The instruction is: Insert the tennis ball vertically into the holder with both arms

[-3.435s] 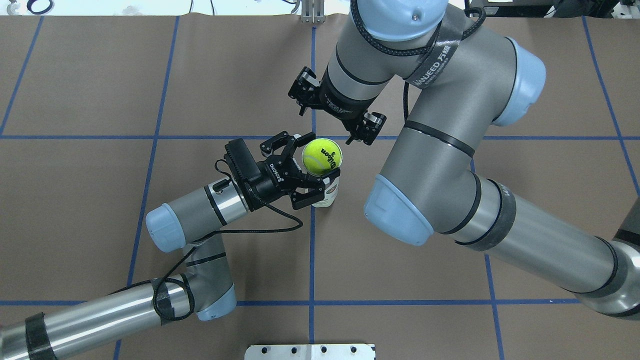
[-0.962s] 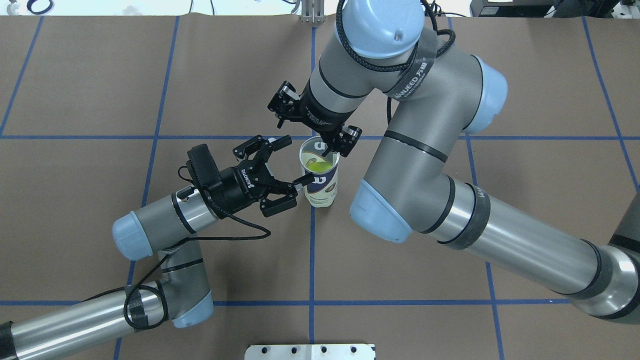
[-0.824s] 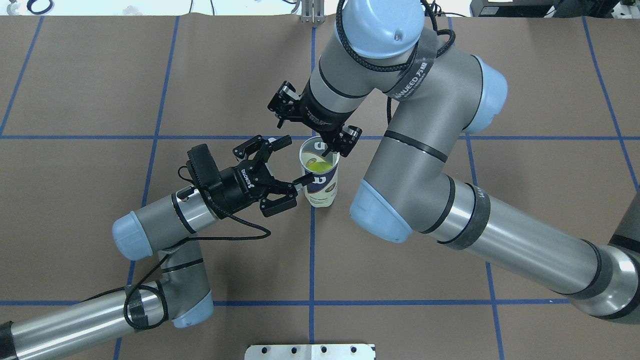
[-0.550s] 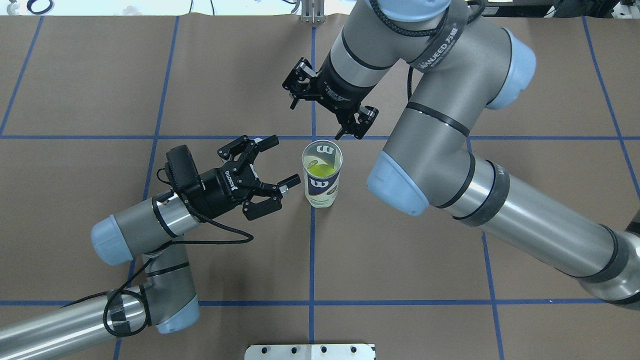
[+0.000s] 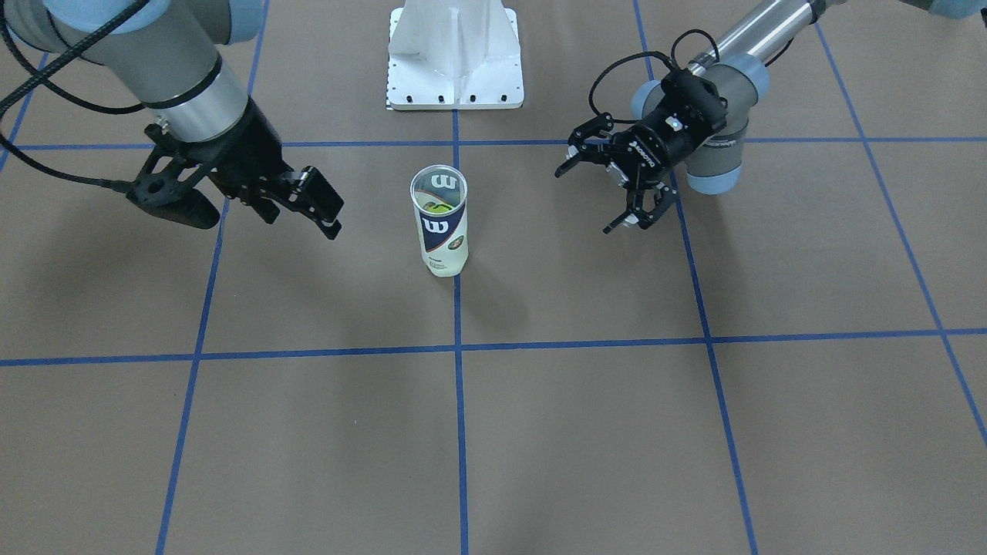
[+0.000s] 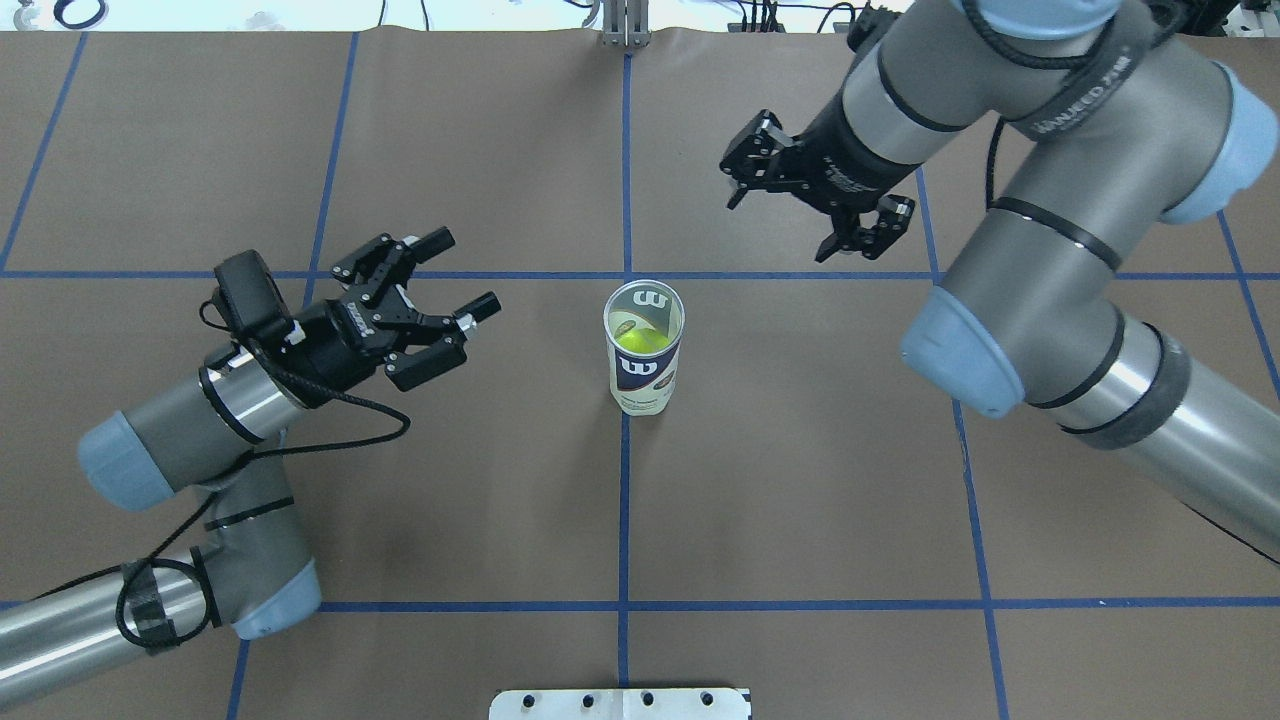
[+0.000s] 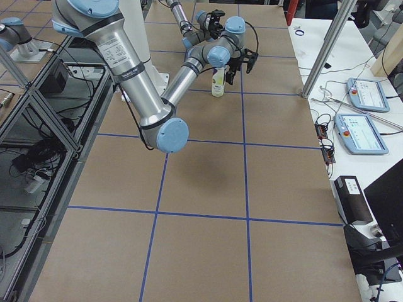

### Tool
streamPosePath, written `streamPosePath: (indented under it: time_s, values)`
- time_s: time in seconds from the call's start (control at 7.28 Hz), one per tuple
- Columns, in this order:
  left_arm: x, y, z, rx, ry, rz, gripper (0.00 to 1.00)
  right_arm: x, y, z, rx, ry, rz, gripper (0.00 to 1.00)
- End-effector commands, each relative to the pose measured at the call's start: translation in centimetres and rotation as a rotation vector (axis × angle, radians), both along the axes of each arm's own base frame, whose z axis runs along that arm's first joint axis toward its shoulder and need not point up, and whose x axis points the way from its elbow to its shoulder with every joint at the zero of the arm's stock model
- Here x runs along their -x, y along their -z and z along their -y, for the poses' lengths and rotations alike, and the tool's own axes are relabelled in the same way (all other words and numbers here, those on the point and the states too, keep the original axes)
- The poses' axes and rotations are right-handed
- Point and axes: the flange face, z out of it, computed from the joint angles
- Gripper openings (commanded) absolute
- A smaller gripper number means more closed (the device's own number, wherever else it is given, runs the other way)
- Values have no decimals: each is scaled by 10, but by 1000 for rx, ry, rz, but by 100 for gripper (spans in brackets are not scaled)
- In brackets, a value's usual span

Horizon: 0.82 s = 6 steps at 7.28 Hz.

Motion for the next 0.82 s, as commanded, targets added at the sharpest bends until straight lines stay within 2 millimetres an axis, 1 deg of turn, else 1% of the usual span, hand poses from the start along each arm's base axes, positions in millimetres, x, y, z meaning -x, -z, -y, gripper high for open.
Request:
streamPosePath:
  time_s: [0.0, 0.14, 0.27, 0.41, 0.55, 0.69]
  values:
    - [47, -27, 69, 171, 75, 176, 99, -54, -69, 23, -96, 40, -104, 100]
    - [66, -31, 104, 250, 44, 313, 98, -78, -105, 37, -132, 62, -160, 100]
    - [90, -38, 136, 366, 4, 442, 99, -101, -126, 52, -172, 87, -197, 100]
    - [128, -48, 163, 497, -60, 538, 99, -122, -149, 61, -183, 100, -230, 100]
    - [172, -57, 185, 636, -147, 601, 98, -140, -172, 69, -199, 124, -259, 100]
    - [203, -58, 193, 757, -215, 626, 98, -155, -192, 78, -210, 148, -283, 100]
